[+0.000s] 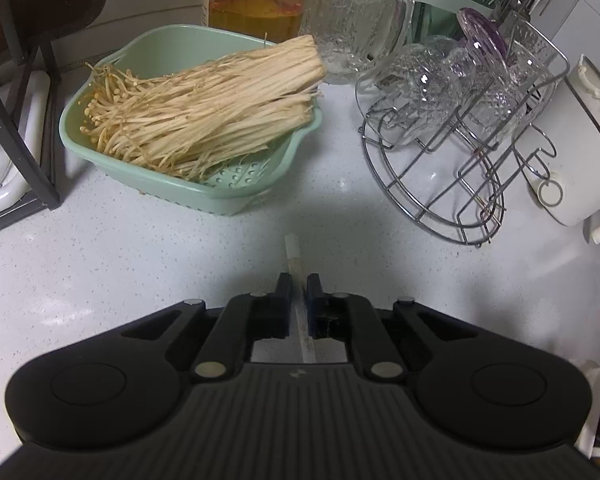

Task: Organize utensils
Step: 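Close the left gripper on the second white chopstick, then lift the second chopstick with the left gripper and carry it over the mug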

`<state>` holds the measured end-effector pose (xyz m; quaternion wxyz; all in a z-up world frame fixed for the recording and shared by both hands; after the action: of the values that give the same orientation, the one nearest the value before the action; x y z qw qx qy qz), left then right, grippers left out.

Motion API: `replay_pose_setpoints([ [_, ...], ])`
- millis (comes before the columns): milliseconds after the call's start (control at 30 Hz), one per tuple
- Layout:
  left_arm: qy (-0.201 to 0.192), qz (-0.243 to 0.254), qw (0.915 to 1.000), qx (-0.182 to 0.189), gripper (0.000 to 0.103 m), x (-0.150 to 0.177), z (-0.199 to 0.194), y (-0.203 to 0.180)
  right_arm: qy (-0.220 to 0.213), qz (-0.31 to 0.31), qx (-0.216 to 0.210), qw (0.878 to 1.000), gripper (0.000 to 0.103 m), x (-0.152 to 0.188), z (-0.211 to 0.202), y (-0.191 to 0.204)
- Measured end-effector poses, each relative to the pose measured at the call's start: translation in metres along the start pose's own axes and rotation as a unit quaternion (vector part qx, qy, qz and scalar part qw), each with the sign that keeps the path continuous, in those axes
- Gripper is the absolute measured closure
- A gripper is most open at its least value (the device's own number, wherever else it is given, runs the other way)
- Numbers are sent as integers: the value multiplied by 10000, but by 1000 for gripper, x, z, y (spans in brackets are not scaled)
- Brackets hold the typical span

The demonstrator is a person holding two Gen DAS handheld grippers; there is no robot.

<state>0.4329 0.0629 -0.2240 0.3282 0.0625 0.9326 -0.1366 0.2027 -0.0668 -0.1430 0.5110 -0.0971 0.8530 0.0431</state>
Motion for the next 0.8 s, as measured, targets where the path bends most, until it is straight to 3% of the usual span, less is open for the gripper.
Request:
replay_pose_setpoints([
  [367, 160, -243, 9996, -31, 96, 32, -29, 7, -13, 22, 42, 10000, 12, -1, 2, -1],
  [800, 252, -550, 9977, -313, 96, 64, -61, 16, 18, 10, 39, 10000, 12, -2, 4, -1],
])
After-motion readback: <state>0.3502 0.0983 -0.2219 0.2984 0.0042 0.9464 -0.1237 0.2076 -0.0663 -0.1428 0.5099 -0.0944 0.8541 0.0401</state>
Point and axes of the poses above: each gripper's, at about its wrist camera, not at the fingertips, and z roughly the way its jaws point, y to its left, x to its underside, the point moved 4 cm from there along z, roughly the way its jaws point, and after that the axes turned 11 degrees about -y, right-handed, at the moved point
